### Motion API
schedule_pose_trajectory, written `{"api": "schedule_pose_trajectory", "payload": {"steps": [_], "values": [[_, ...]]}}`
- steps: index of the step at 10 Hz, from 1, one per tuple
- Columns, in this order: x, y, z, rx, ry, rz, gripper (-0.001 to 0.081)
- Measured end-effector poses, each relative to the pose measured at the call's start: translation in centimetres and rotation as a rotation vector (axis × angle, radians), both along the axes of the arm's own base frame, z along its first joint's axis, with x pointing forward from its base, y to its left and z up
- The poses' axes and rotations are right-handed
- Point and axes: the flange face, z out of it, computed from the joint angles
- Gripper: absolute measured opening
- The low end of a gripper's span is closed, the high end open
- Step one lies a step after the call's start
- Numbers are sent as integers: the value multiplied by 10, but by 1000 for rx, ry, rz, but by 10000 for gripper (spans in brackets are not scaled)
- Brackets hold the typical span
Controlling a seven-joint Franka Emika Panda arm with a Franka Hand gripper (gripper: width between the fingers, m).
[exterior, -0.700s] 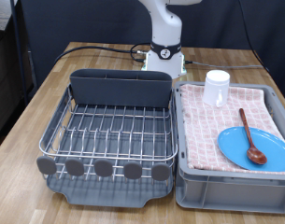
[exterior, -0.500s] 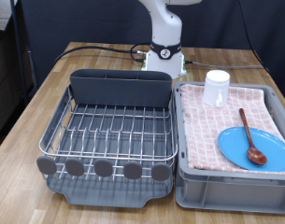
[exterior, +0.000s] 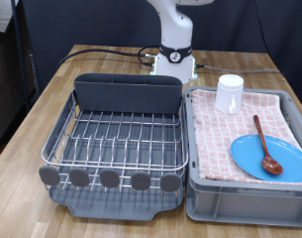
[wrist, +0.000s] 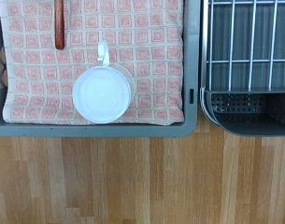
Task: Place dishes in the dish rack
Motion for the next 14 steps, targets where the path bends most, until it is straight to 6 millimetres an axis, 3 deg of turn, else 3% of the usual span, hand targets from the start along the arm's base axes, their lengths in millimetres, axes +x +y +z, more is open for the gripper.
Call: {"api": "schedule_pose_trajectory", "payload": {"steps": [3,10,14], "values": [[6,7,-8,-3,6,-6,802],[54,99,-52,-22,-3,-127,802],[64,103,-55,-61,-22,-62,802]]}}
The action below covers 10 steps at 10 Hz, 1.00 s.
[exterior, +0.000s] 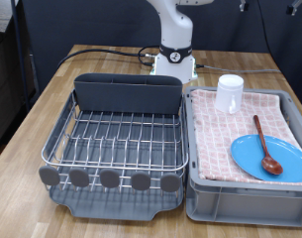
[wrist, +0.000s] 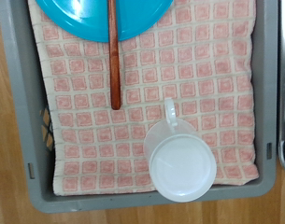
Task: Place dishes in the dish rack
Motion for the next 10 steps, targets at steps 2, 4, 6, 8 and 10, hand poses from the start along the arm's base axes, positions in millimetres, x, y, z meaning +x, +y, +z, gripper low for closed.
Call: {"api": "schedule_pose_trajectory", "payload": {"steps": [2,4,6,8,10], "values": [[8,6,-1,-23,-25,69,802],[21,15,-5,-29,-41,139,802],[34,24,-10,-24,-52,165,802],[45,31,-18,-4,-61,136,802],[55,38,-32,13,-80,115,802]]}}
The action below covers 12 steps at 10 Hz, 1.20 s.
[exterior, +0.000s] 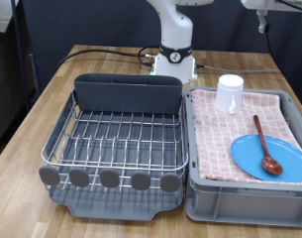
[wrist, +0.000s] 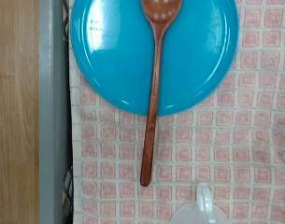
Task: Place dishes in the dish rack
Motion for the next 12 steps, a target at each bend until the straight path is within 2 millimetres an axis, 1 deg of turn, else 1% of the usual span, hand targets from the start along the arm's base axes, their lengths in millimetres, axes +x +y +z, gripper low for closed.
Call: {"api": "schedule_pose_trajectory", "payload": {"steps": [3,6,7,8,9,10,12], "values": [[14,10,-23,5,-63,-17,802],[18,13,-60,29,-78,-36,802],[18,13,-59,27,-75,-37,802],[19,14,-60,40,-88,-1,802],[18,14,-65,69,-118,40,802],[15,12,-77,84,-139,55,802],[6,9,-98,86,-147,31,802]]}}
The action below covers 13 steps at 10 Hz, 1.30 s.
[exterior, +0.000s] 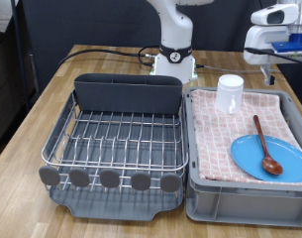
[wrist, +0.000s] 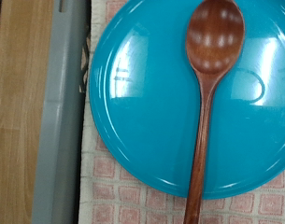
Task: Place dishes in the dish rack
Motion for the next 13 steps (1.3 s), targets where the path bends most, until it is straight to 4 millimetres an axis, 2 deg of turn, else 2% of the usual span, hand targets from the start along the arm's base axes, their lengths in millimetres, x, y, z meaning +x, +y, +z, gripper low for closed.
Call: {"api": "schedule_pose_trajectory", "payload": {"steps": [3,6,10,13], "values": [[-13,-2,-27,-29,-13,-43,802],[-15,2,-52,-72,-35,-13,802],[-11,4,-56,-81,-62,-7,802],[1,10,-68,-80,-71,-53,802]]}}
